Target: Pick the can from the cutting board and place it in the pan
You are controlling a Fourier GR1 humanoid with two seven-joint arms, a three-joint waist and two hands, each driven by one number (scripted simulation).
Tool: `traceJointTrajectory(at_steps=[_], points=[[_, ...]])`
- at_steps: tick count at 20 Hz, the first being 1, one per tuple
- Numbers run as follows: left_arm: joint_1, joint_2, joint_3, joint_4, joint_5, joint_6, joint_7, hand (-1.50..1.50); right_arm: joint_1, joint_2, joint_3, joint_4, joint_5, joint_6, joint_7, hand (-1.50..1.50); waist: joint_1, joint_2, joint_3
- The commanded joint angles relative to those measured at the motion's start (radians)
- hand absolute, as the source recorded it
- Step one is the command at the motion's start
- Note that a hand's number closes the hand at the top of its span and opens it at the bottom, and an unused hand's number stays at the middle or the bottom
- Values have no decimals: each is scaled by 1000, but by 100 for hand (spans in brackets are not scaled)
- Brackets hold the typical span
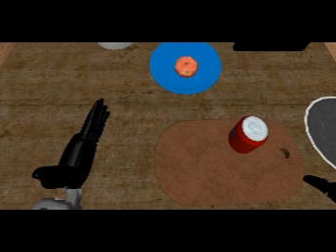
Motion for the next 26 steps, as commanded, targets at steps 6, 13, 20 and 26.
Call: traceJointTrajectory(at_steps=[6,13,20,26], points=[[-32,2,20,60,-2,-33,-40,0,-240,-176,124,55,52,227,365,-150,27,8,-1],[-18,-17,-8,-9,-10,-19,24,0,-483,-121,336,196,120,413,559,-150,42,6,0],[-46,-49,-8,-7,-58,15,74,0,-506,71,430,240,297,451,650,-150,5,1,1],[62,-9,25,-128,-34,-34,73,0,-503,183,375,309,363,512,645,-150,7,0,1]])
